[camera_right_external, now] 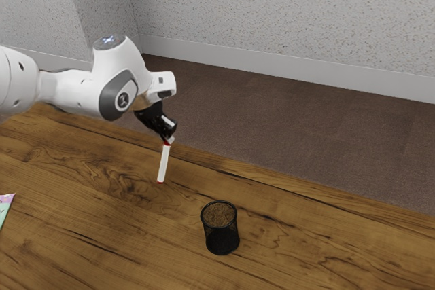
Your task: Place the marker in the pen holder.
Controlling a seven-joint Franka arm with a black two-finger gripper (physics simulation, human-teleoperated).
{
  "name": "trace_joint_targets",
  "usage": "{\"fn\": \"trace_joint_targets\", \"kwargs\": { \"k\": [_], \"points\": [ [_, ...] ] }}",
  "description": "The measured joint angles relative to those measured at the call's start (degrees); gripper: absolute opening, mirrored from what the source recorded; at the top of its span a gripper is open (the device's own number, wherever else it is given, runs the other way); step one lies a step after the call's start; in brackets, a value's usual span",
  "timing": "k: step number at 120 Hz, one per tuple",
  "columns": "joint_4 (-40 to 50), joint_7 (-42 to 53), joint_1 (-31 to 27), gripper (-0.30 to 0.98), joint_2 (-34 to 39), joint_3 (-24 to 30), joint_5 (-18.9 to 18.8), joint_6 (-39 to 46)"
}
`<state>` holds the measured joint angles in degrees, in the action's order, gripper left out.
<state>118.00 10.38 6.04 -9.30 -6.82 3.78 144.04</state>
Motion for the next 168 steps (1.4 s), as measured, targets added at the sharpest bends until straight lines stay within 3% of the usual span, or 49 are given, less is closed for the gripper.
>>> {"fn": "trace_joint_targets", "kwargs": {
  "k": [16,66,109,128,168],
  "points": [
    [0.0,-1.91,2.28,-0.07,2.6,0.93,0.37,-2.54],
    [-1.08,-12.27,4.81,-0.06,9.9,4.51,7.48,-18.96],
    [-3.97,-20.9,4.67,-0.06,10.09,7.23,14.34,-29.71],
    [-7.24,-23.59,4.72,-0.06,6.64,8.14,14.77,-30.54],
    [-8.46,-27.03,5.09,-0.06,0.59,9.27,10.78,-24.69]
  ]
}}
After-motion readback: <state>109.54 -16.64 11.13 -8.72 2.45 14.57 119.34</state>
